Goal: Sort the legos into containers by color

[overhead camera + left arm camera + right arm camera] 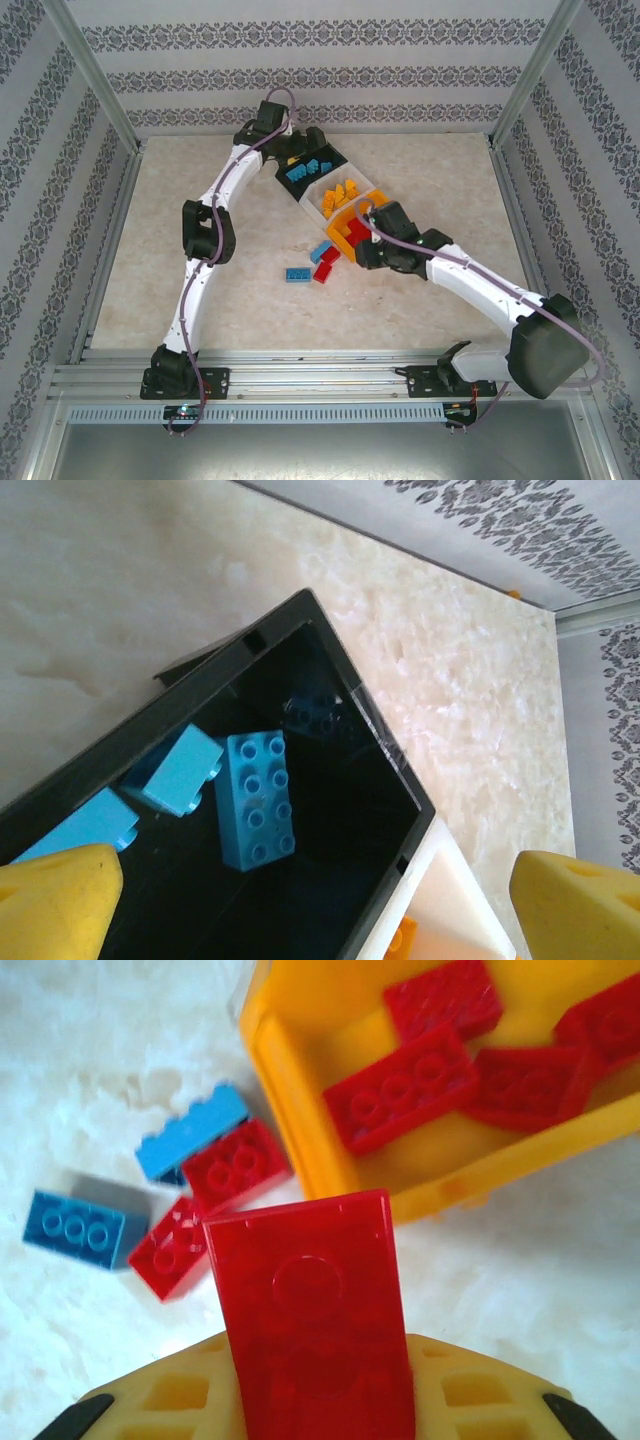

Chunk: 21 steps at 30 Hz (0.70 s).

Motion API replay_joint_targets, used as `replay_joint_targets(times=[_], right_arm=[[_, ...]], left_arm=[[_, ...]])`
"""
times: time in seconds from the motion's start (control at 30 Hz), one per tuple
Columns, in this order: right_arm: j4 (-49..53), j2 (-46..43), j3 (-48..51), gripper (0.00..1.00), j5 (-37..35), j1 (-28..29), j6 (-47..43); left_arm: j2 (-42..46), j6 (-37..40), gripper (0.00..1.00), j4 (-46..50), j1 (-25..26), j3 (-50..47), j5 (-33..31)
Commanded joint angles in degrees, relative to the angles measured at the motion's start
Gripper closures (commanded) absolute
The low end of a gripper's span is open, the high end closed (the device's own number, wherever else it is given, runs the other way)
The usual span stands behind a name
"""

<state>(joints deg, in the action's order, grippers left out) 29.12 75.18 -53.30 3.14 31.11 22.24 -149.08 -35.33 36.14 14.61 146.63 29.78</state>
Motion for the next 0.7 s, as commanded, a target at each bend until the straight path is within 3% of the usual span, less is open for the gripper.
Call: replay_joint_targets(times=[0.0, 0.13, 0.3, 0.4, 0.47, 0.67], right_arm=[[2.18, 3.46, -5.53, 0.71, 3.03, -2.46, -2.14], [2.72, 9.65, -10.51, 0.71, 4.28, -4.75, -4.28], [2.52, 17.63, -15.01, 0.68, 5.52, -6.7, -5.45], [2.82, 20.38, -16.46, 0.55, 5.87, -7.39, -5.34], [2.52, 20.01, -16.34, 0.5, 5.44, -7.34, -4.97], [-0.85, 10.66, -9.95, 0.45, 5.61, -6.17, -1.59]], left_arm=[[8.34, 2.86, 0.0, 3.23, 0.13, -5.93, -0.59], [19.21, 8.22, 0.0, 3.17, 1.2, -18.48, -3.53], [35.24, 15.75, 0.0, 2.32, 4.03, -41.85, -10.66], [42.97, 19.32, 0.0, 0.85, 6.63, -55.34, -14.15], [45.68, 23.98, 0.0, 1.02, 9.29, -61.39, -16.21], [46.59, 37.53, 0.0, 3.48, 14.83, -69.48, -21.4]])
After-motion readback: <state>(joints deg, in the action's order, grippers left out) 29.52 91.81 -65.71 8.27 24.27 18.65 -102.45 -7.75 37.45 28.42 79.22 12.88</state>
